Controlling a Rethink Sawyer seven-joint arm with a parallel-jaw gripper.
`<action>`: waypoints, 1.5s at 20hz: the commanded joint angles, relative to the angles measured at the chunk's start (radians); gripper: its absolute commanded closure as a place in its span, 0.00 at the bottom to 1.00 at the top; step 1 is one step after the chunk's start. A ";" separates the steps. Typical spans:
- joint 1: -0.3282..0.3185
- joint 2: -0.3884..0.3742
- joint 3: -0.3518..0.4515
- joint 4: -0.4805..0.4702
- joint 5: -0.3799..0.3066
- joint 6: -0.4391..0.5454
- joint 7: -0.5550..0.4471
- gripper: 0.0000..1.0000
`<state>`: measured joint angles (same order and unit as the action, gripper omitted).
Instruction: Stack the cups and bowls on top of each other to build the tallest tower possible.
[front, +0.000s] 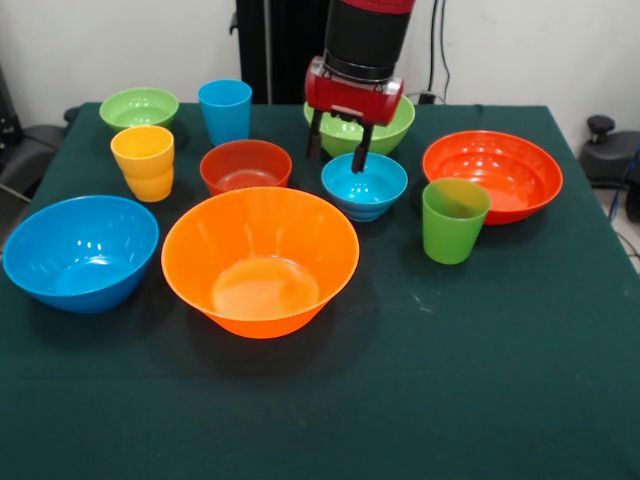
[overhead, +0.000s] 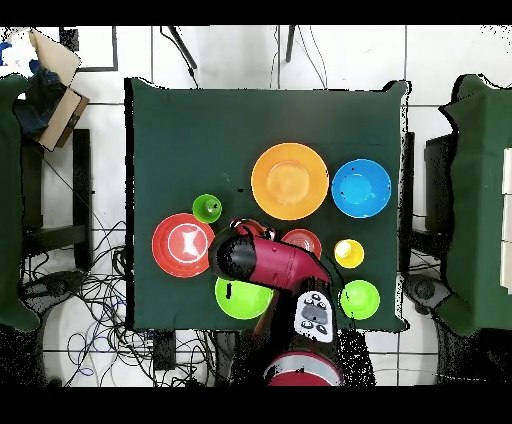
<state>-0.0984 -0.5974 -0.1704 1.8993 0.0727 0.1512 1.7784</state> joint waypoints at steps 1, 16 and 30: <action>-0.013 0.044 0.116 -0.033 0.012 0.027 0.135 0.00; -0.099 0.090 0.226 0.013 -0.026 -0.065 0.127 0.00; -0.119 0.126 0.246 0.009 -0.055 -0.105 0.114 0.00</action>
<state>-0.2098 -0.5073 -0.0391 1.8988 0.0702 0.0889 1.7784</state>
